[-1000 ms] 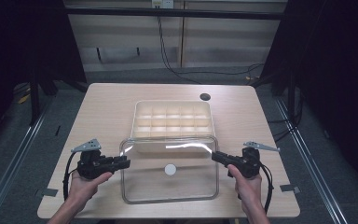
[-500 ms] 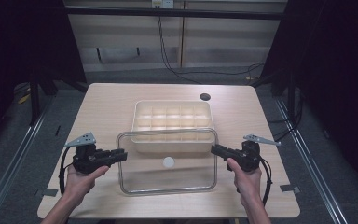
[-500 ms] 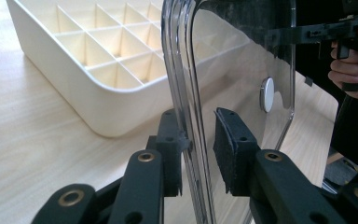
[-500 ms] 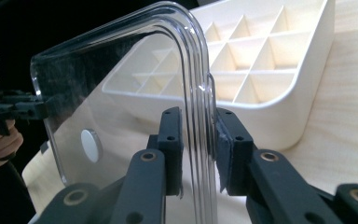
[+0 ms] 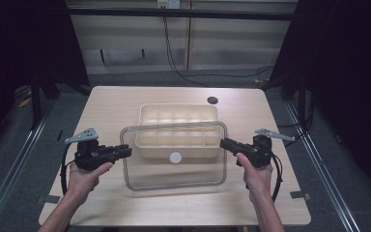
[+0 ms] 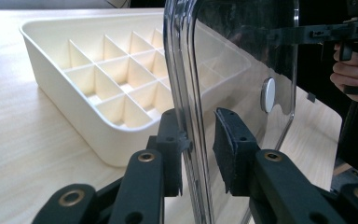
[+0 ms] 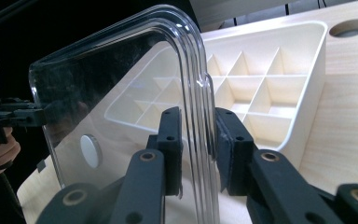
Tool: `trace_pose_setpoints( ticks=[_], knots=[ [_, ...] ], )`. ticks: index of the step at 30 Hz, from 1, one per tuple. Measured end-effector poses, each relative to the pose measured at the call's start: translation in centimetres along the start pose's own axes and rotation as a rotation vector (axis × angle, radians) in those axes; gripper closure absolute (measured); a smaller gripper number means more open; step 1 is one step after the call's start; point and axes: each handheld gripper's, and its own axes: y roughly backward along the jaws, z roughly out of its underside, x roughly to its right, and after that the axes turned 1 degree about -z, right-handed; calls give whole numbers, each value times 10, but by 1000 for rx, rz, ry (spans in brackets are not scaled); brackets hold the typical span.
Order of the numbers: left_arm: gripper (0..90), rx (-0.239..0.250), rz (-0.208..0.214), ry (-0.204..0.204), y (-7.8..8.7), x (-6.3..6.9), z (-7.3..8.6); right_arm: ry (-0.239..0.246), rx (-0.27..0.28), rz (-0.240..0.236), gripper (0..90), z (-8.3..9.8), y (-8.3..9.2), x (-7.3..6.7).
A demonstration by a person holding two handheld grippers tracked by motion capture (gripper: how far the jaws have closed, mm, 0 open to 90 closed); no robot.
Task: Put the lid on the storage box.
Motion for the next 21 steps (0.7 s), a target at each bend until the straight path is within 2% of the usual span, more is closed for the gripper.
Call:
trace_pose_setpoints(
  ticks=[7,9,10,21],
  knots=[
    [724,11,-19,-19,-1,-1,-14,-1,12,1,737,-10,-3,3],
    [722,15,-26,-21,-1,-3,-17,-11,16,-4,736,-11,-4,4],
    [721,18,-23,-19,-2,-3,-18,-27,24,-21,737,-13,-4,4],
    [719,50,-35,-29,-1,-6,-42,-2,47,-9,739,-36,-6,3]
  ],
)
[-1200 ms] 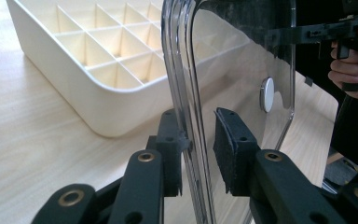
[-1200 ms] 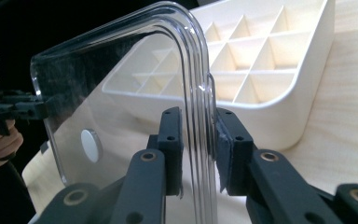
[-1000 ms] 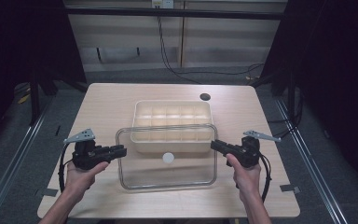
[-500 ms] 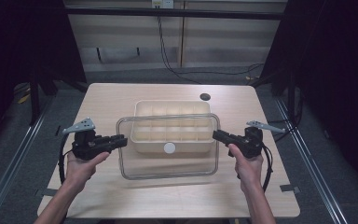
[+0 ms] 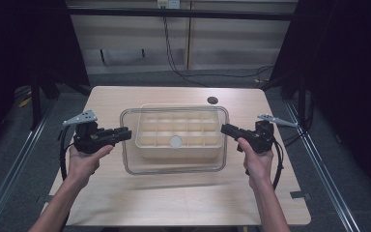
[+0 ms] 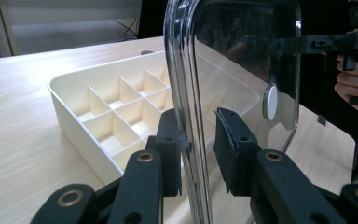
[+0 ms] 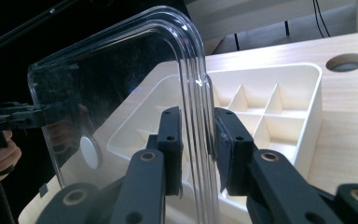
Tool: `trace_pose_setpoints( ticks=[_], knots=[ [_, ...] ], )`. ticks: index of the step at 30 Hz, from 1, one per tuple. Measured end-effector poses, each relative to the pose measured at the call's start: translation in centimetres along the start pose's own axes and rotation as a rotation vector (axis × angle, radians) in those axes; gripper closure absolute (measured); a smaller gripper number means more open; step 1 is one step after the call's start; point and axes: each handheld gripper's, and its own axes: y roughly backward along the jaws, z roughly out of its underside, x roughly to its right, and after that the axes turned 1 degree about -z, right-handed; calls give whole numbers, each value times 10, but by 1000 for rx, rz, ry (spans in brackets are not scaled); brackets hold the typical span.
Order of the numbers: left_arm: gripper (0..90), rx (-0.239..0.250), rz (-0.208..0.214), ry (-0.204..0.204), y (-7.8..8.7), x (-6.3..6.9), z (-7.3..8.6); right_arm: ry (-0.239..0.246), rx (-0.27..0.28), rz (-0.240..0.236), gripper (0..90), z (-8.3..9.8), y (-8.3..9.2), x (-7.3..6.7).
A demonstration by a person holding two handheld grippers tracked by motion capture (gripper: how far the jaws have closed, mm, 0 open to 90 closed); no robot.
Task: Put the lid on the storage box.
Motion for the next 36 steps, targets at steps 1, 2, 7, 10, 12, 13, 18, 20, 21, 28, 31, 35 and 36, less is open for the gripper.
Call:
trace_pose_setpoints(
  ticks=[1,2,7,10,12,13,18,20,21,28,31,35,36],
  knots=[
    [719,1,-2,2,0,-1,-1,3,2,1,739,-2,-1,0],
    [719,0,-4,1,-1,-2,-3,6,2,3,739,-4,-2,0],
    [715,6,-23,0,-2,-4,-9,16,7,13,738,-11,-7,-1],
    [713,12,-24,-3,-2,-8,-15,19,10,12,738,-16,-9,-1],
    [714,17,-30,-4,-3,-9,-18,23,7,14,738,-20,-11,-2],
    [714,21,-30,1,-4,-9,-20,26,7,17,738,-22,-11,-2],
    [713,22,-34,1,-8,-12,-26,33,10,27,737,-30,-12,0],
    [713,20,-35,5,-11,-13,-28,34,7,30,738,-32,-13,1],
    [713,21,-38,7,-13,-13,-30,30,5,31,737,-34,-13,2],
    [708,4,-53,-19,-18,-16,-45,25,11,39,737,-42,-16,7],
    [708,9,-61,-11,-21,-17,-49,24,16,40,737,-47,-18,9],
    [708,7,-68,-3,-27,-21,-50,12,28,48,738,-50,-22,13],
    [707,5,-71,8,-28,-23,-50,8,33,47,739,-51,-24,15]
  ],
)
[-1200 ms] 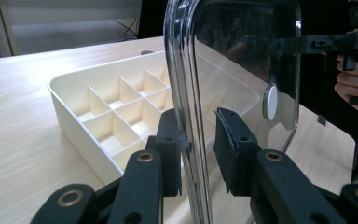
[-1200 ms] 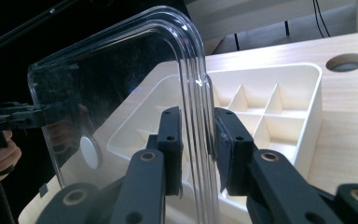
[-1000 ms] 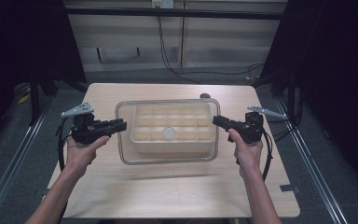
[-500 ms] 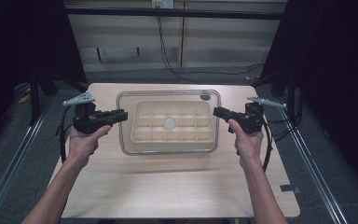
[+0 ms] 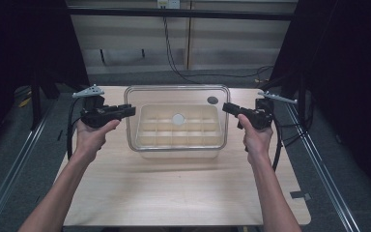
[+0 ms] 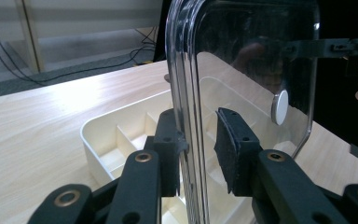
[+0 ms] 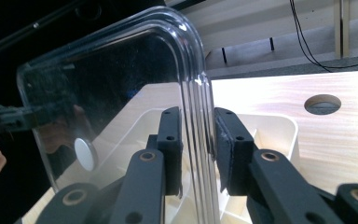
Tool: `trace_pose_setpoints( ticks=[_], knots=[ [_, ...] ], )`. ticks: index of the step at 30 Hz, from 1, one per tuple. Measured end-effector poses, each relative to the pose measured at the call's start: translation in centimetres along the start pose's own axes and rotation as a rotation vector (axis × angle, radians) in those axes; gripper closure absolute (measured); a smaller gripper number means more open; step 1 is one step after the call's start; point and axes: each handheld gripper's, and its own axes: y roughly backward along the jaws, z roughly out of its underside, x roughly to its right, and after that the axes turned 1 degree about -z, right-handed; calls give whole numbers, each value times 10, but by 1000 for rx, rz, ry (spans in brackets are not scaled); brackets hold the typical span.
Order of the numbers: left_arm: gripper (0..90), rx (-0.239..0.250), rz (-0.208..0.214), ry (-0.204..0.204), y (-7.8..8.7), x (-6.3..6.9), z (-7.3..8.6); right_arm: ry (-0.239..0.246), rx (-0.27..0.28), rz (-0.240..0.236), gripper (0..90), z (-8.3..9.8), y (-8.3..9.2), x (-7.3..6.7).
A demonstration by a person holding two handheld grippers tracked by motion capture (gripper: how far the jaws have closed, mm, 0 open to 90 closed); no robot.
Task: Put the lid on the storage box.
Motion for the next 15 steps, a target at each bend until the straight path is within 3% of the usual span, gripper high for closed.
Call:
trace_pose_setpoints(
  ticks=[15],
  knots=[
    [696,-13,-27,42,-17,-14,3,-24,-18,10,745,-2,-16,11]
  ],
)
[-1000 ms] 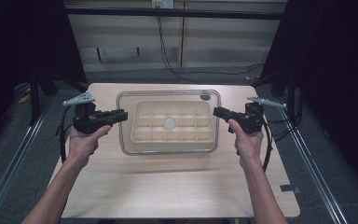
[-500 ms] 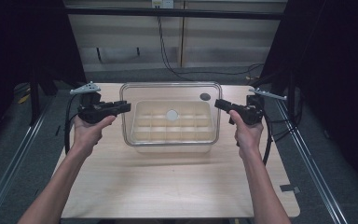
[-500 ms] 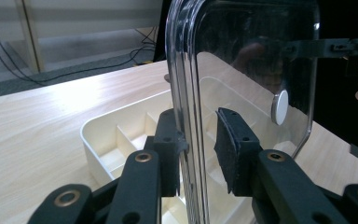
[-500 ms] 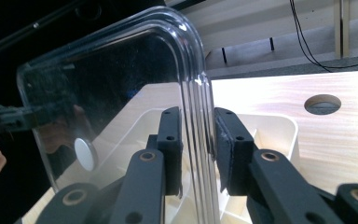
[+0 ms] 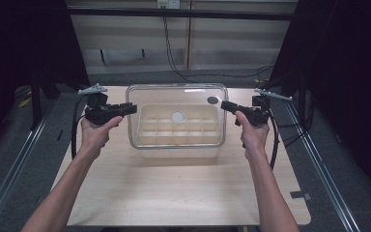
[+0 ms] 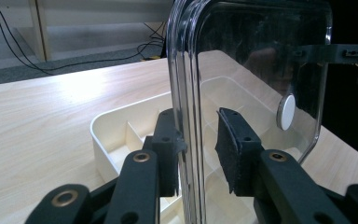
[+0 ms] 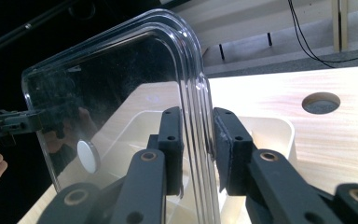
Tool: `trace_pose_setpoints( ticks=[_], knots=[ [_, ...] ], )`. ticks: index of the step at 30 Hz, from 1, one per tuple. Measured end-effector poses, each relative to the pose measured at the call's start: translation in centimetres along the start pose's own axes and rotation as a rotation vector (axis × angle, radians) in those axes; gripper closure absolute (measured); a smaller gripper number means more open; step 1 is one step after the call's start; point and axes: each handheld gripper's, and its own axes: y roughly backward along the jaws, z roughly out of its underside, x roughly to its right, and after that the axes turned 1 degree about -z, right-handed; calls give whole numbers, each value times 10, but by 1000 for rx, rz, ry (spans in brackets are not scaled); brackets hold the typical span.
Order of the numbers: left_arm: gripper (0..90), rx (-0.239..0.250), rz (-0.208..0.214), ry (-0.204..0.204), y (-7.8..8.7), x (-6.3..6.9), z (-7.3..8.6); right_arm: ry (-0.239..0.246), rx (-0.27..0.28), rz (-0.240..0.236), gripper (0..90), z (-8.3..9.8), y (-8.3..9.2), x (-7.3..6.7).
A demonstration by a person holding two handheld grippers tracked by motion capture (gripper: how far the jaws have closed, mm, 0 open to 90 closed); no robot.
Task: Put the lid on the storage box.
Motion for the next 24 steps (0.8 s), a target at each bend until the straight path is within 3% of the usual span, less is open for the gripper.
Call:
trace_pose_setpoints(
  ticks=[11,17,24],
  knots=[
    [682,13,3,35,-14,-9,0,-13,-26,17,750,0,-7,10],
    [662,-13,-9,30,-22,-14,1,-15,-37,24,752,2,-12,15],
    [643,-26,-3,61,-33,-23,3,-20,-54,35,750,1,-21,22]
  ],
)
